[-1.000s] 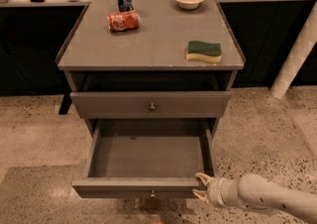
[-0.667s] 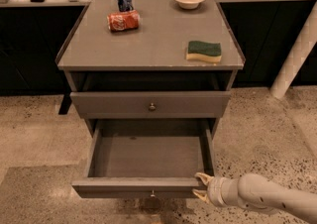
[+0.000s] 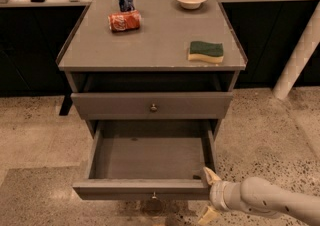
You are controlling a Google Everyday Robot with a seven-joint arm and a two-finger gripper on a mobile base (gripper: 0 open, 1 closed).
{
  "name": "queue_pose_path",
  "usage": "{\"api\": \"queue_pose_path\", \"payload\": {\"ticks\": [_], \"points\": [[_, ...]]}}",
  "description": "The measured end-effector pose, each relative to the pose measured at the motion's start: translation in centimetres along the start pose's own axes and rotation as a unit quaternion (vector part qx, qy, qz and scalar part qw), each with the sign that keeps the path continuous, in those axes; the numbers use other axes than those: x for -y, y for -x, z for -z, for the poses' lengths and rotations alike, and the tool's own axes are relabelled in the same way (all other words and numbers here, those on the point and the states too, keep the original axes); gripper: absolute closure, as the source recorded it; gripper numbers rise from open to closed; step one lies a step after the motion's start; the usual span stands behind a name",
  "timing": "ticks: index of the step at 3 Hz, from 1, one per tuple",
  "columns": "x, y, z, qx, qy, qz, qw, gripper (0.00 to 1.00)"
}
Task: Open middle drawer
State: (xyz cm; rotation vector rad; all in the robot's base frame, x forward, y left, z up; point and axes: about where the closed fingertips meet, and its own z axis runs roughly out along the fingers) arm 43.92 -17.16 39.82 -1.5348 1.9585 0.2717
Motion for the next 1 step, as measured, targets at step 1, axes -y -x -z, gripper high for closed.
{"api": "queue_pose_path", "payload": {"ticks": [1], "points": [[0.00,0.00,0.00,0.000,0.000,0.000,1.0000,0.00]]}}
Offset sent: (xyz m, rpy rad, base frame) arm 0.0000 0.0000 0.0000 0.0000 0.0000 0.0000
